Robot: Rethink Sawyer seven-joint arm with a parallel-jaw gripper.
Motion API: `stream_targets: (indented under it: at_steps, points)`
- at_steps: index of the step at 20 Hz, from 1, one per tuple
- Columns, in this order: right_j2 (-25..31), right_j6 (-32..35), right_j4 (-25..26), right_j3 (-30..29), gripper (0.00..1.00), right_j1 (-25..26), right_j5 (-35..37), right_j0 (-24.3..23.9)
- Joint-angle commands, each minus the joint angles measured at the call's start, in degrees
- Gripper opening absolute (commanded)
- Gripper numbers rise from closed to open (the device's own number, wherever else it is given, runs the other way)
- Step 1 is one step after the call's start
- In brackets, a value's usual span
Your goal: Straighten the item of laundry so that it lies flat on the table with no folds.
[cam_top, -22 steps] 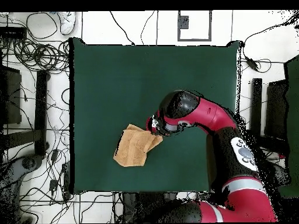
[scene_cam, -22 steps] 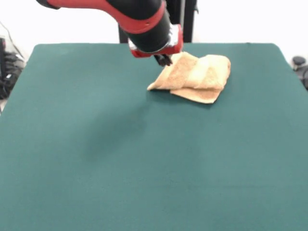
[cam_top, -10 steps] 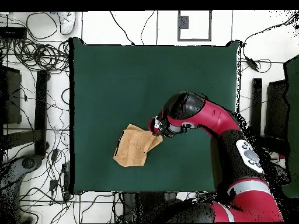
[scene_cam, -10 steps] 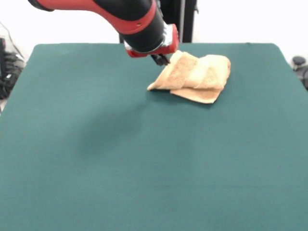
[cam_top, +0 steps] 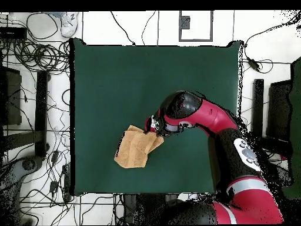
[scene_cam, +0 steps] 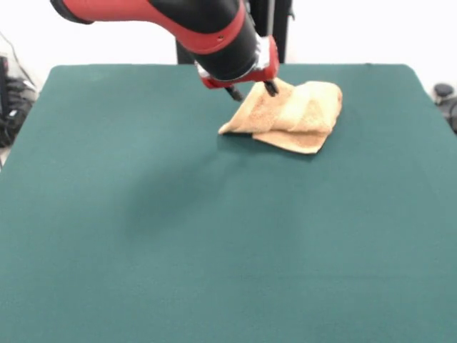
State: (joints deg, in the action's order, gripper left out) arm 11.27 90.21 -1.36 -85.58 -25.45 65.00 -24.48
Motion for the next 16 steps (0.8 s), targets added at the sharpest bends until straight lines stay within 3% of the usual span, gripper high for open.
stream_targets:
  at_steps: [1, 16]
  points:
    - [8.31, -0.29, -3.78, -6.26, 1.00, 3.97, -4.08, -0.83]
    - [11.02, -2.07, -1.13, -4.85, 1.00, 7.29, -5.46, -2.89]
